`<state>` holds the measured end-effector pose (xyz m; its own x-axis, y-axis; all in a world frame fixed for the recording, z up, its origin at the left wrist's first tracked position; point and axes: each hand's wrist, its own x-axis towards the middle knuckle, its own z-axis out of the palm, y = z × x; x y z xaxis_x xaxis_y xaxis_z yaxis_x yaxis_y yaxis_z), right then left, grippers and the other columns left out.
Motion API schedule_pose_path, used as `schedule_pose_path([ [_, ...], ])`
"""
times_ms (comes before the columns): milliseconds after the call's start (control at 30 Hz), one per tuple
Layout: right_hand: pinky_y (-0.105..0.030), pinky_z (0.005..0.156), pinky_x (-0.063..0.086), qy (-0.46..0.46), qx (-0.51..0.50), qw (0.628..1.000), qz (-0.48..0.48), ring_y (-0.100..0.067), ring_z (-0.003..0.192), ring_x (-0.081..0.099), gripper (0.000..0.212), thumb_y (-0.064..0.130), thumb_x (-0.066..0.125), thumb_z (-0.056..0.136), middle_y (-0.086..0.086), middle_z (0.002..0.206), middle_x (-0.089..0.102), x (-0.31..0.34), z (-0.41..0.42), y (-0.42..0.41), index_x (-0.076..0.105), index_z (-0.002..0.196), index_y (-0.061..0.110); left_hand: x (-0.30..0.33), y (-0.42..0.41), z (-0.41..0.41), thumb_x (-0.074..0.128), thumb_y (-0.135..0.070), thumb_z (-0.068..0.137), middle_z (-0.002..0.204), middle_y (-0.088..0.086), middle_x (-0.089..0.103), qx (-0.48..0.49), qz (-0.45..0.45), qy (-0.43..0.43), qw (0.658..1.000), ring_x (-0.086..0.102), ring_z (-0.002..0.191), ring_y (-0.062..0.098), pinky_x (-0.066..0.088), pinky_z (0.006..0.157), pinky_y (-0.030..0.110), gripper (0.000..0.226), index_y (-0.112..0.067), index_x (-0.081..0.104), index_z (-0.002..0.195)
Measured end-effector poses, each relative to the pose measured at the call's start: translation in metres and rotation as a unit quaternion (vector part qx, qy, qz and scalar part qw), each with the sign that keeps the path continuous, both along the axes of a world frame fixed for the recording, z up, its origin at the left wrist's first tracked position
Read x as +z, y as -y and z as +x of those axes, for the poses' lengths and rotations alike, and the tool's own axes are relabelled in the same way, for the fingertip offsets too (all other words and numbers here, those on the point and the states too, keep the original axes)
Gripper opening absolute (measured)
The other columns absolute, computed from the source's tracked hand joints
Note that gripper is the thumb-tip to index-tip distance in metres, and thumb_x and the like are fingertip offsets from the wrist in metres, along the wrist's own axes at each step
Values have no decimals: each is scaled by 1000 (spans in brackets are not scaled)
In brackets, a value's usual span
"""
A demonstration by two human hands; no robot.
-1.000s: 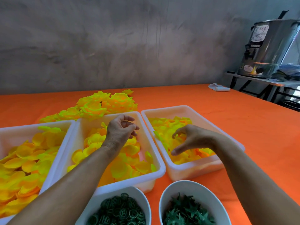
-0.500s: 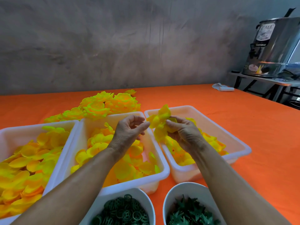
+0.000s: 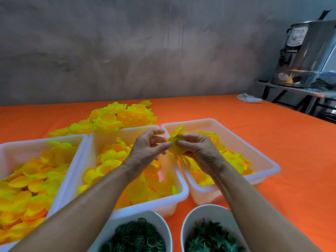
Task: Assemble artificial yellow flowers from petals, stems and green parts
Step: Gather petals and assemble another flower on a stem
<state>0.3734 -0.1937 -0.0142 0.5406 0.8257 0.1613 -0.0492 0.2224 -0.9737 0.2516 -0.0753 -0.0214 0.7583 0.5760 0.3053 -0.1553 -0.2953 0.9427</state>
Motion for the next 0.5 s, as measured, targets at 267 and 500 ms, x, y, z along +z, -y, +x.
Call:
schedule_pose_path([
  [267,-24,58,51,59,-60,996,29,-14,57,62,14,1,76,65,-5,63,67,-1,-6,0,67,65,11,-1,1,0,70,-3,80,84,8,64,-31,7,27,999,59,65,8,50,58,20,20,-12,63,96],
  [500,-22,55,48,66,-32,997,7,-10,59,62,7,9,68,79,-1,66,69,1,-9,0,71,85,11,2,1,1,71,-1,78,79,5,63,12,6,74,997,56,64,6,48,59,19,15,-7,62,89],
])
